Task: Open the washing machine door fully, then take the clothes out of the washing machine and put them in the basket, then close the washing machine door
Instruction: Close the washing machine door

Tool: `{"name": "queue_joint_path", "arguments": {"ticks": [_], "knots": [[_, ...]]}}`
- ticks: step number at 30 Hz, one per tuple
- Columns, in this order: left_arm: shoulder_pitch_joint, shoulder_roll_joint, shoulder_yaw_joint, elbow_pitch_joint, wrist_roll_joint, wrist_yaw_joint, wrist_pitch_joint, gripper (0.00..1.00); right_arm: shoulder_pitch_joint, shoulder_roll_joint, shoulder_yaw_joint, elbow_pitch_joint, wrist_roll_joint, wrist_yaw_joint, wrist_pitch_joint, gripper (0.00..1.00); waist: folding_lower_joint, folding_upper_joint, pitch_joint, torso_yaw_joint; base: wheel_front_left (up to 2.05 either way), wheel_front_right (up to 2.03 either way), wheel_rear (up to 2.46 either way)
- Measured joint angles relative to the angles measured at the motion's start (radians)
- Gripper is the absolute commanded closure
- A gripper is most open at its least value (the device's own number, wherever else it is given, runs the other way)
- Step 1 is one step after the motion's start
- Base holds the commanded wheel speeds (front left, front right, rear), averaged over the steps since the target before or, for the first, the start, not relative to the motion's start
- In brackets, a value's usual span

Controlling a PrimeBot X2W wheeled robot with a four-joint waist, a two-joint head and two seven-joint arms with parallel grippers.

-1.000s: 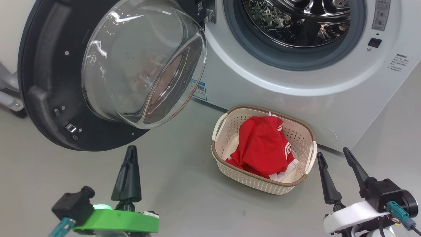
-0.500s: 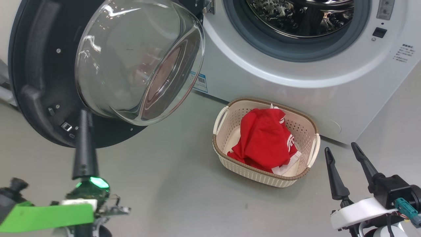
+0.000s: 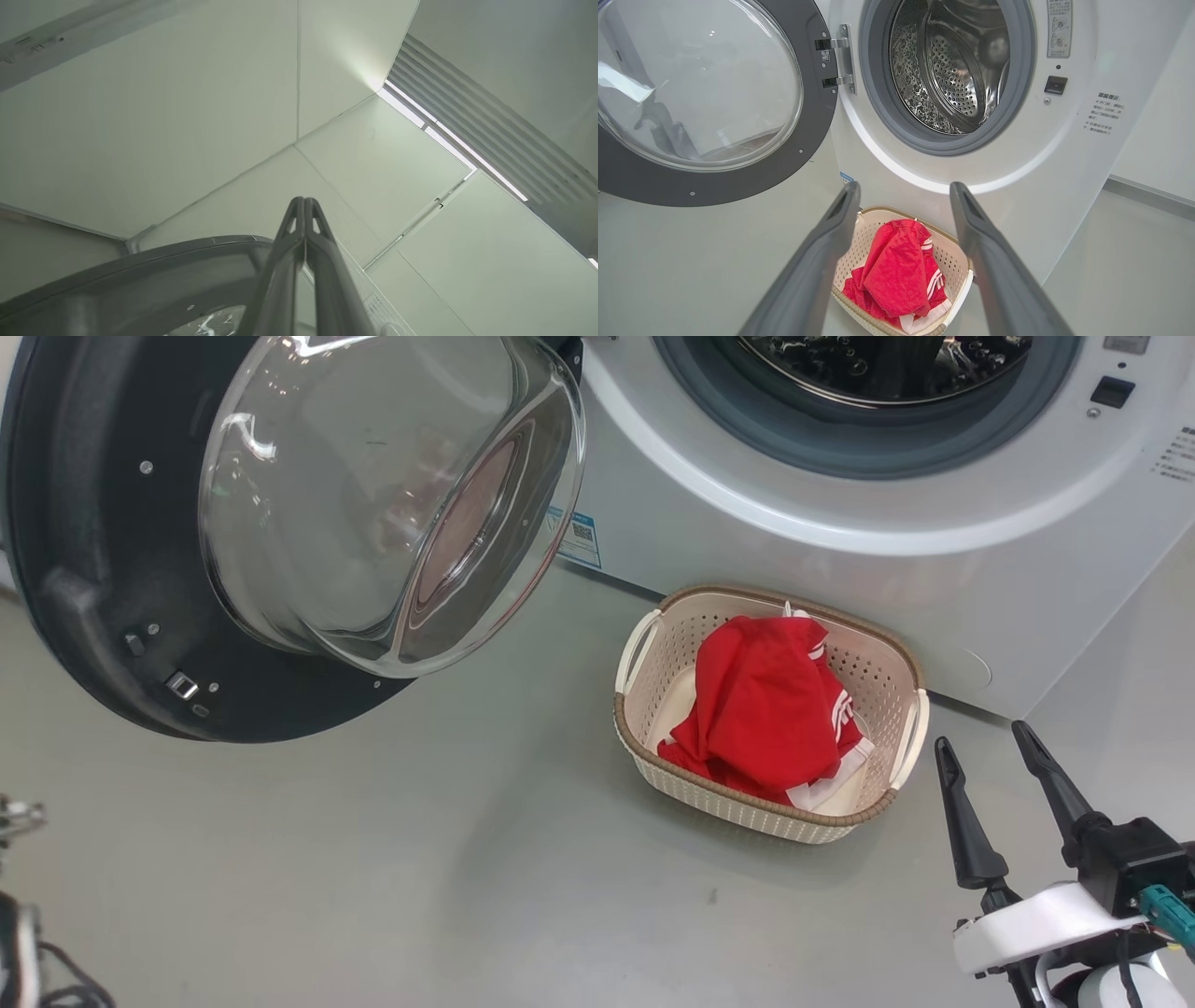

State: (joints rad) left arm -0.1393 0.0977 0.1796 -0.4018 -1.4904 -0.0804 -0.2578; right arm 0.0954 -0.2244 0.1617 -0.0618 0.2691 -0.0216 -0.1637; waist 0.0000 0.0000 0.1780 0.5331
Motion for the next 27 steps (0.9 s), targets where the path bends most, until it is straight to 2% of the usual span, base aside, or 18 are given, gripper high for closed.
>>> {"name": "queue_joint_path", "arguments": {"ticks": [6, 7, 11, 15, 19, 27], "knots": [[-0.071, 0.107, 0.127, 0.120, -0.053, 0.087, 0.011, 1.00, -0.006, -0.013, -0.001, -0.017, 0.000, 0.003, 0.009, 0.00, 0.0000, 0.0000, 0.025, -0.006, 0.00, 0.00, 0.00], [-0.100, 0.128, 0.157, 0.166, -0.072, 0.119, 0.021, 1.00, -0.007, -0.019, -0.001, -0.021, 0.000, 0.003, 0.010, 0.00, 0.0000, 0.0000, 0.033, -0.010, 0.00, 0.00, 0.00], [-0.139, 0.188, 0.189, 0.267, -0.106, 0.183, 0.059, 1.00, -0.011, -0.029, 0.000, -0.028, 0.000, 0.012, 0.018, 0.00, 0.0000, 0.0000, 0.046, -0.022, 0.00, 0.00, 0.00], [-0.144, 0.246, 0.183, 0.368, -0.113, 0.200, 0.116, 1.00, -0.016, -0.035, -0.002, -0.033, 0.000, 0.020, 0.025, 0.00, 0.0000, 0.0000, 0.056, -0.035, 0.00, 0.00, 0.00], [-0.149, 0.288, 0.134, 0.439, -0.116, 0.207, 0.185, 1.00, -0.016, -0.049, -0.008, -0.043, 0.000, 0.020, 0.031, 0.00, 0.0000, 0.0000, 0.070, -0.045, 0.00, 0.00, 0.00], [-0.178, 0.322, 0.050, 0.541, -0.130, 0.207, 0.299, 1.00, -0.026, -0.063, -0.018, -0.057, 0.000, 0.021, 0.041, 0.00, 0.0000, 0.0000, 0.092, -0.060, 0.00, 0.00, 0.00]]}}
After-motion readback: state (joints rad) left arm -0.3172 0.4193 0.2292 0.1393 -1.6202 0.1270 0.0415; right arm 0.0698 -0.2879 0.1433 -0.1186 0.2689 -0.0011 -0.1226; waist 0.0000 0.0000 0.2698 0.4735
